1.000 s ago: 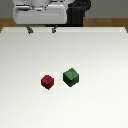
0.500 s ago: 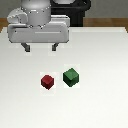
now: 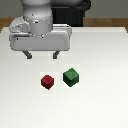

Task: Place the red cube on top of the green cube.

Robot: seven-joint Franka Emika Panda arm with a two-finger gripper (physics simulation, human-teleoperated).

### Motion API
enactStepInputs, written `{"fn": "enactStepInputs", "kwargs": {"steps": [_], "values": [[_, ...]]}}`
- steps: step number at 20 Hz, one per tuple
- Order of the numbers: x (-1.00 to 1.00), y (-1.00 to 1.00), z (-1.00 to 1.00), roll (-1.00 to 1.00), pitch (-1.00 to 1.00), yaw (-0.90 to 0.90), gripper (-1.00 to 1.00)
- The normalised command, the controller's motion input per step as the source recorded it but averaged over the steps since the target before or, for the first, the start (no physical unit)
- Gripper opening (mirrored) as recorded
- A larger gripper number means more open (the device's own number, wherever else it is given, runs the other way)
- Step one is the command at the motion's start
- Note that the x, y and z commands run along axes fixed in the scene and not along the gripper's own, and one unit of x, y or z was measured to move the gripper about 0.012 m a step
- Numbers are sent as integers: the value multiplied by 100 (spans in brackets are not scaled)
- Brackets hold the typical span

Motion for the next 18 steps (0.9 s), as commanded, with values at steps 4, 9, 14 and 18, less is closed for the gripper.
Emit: {"fn": "enactStepInputs", "kwargs": {"steps": [4, 9, 14, 18], "values": [[0, 0, -100, 0, 0, 0, 100], [-4, 0, -20, 0, 0, 0, 100], [0, 0, -60, 0, 0, 0, 100], [25, 0, -50, 0, 0, 0, 100]]}}
